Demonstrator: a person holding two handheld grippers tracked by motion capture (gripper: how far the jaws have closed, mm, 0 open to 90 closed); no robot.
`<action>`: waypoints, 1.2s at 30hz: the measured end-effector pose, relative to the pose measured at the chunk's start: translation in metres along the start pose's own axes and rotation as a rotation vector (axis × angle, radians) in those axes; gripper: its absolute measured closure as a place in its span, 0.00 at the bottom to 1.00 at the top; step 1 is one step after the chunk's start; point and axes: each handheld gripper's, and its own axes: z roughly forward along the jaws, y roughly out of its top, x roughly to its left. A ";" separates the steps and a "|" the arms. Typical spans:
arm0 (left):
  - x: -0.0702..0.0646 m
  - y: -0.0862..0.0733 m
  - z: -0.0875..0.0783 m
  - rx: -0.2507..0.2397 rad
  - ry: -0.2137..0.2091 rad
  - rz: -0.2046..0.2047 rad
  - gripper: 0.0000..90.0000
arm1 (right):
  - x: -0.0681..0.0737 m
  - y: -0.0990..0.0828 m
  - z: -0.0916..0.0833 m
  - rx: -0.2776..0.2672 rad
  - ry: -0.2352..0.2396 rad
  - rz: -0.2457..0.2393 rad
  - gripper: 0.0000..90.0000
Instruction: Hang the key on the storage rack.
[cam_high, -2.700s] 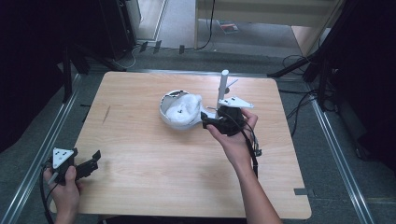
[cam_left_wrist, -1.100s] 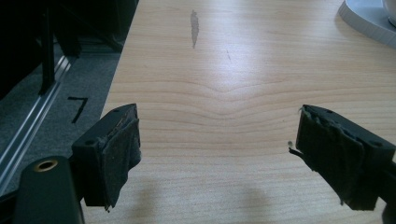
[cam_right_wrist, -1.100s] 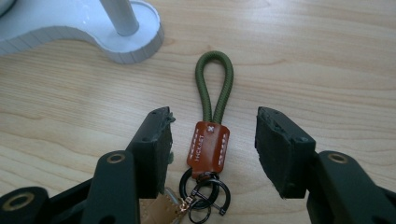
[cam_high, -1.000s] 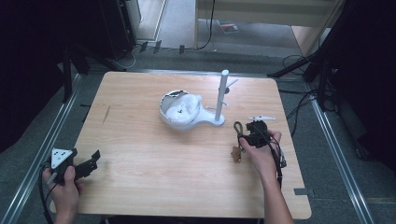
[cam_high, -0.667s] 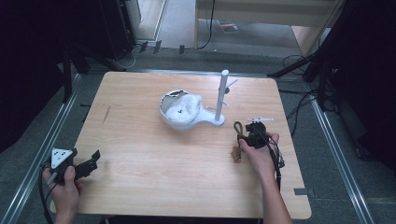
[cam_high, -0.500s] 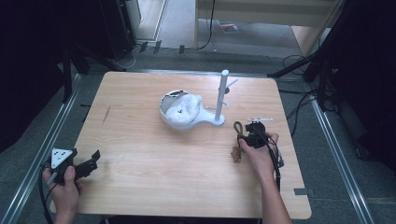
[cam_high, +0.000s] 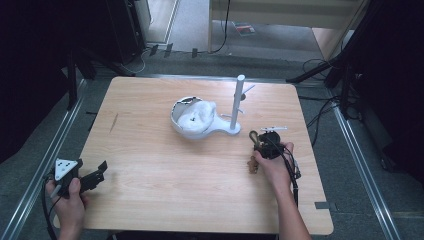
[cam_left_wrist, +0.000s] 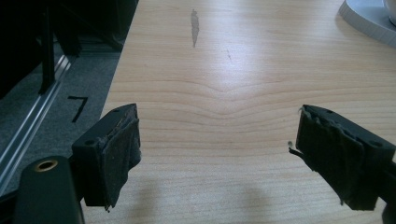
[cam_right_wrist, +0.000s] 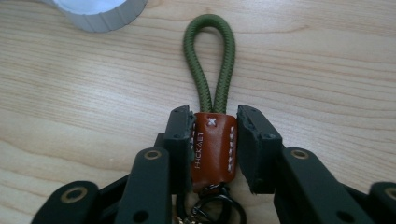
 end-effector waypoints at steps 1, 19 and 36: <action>0.000 0.000 0.000 0.000 0.000 0.000 0.16 | 0.000 0.000 0.000 0.000 0.001 0.001 0.77; 0.000 0.000 0.000 0.003 0.001 -0.002 0.16 | -0.005 -0.001 -0.027 -0.169 0.016 0.045 0.79; 0.000 0.000 0.000 0.006 0.002 0.000 0.16 | 0.000 -0.001 -0.061 -0.392 0.034 0.033 0.79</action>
